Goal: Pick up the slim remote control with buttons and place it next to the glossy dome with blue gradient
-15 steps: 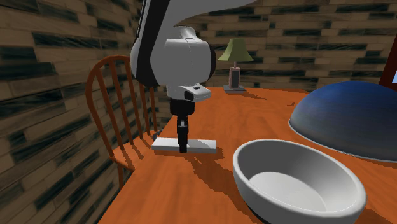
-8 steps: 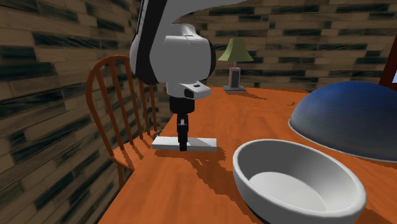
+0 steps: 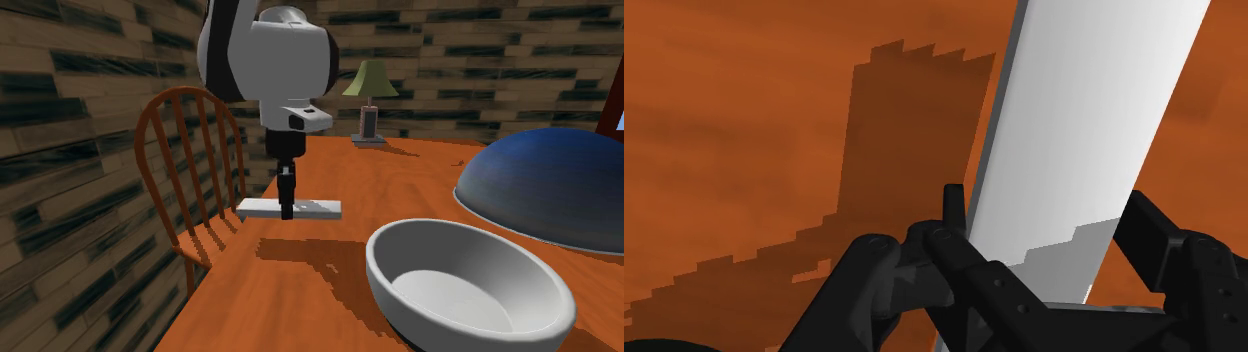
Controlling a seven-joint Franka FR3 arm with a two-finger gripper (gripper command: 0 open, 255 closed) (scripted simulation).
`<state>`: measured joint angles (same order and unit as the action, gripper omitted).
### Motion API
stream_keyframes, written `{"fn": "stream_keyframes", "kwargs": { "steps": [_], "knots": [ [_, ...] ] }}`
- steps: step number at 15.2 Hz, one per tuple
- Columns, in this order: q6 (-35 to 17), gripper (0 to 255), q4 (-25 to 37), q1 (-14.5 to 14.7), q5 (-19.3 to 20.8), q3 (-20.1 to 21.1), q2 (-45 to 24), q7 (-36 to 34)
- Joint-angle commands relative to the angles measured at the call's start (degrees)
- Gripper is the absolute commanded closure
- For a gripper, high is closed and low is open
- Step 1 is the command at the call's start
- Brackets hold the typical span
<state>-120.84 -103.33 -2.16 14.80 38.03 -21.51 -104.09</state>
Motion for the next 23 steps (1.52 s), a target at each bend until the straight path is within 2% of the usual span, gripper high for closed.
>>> {"fn": "stream_keyframes", "kwargs": {
  "steps": [1, 23],
  "knots": [
    [1.44, 255, 0.88, -0.18, -0.60, 0.30, 0.71, 0.38],
    [16.67, 255, 12.86, -0.55, -4.27, 1.99, 4.97, 2.82]
  ]
}}
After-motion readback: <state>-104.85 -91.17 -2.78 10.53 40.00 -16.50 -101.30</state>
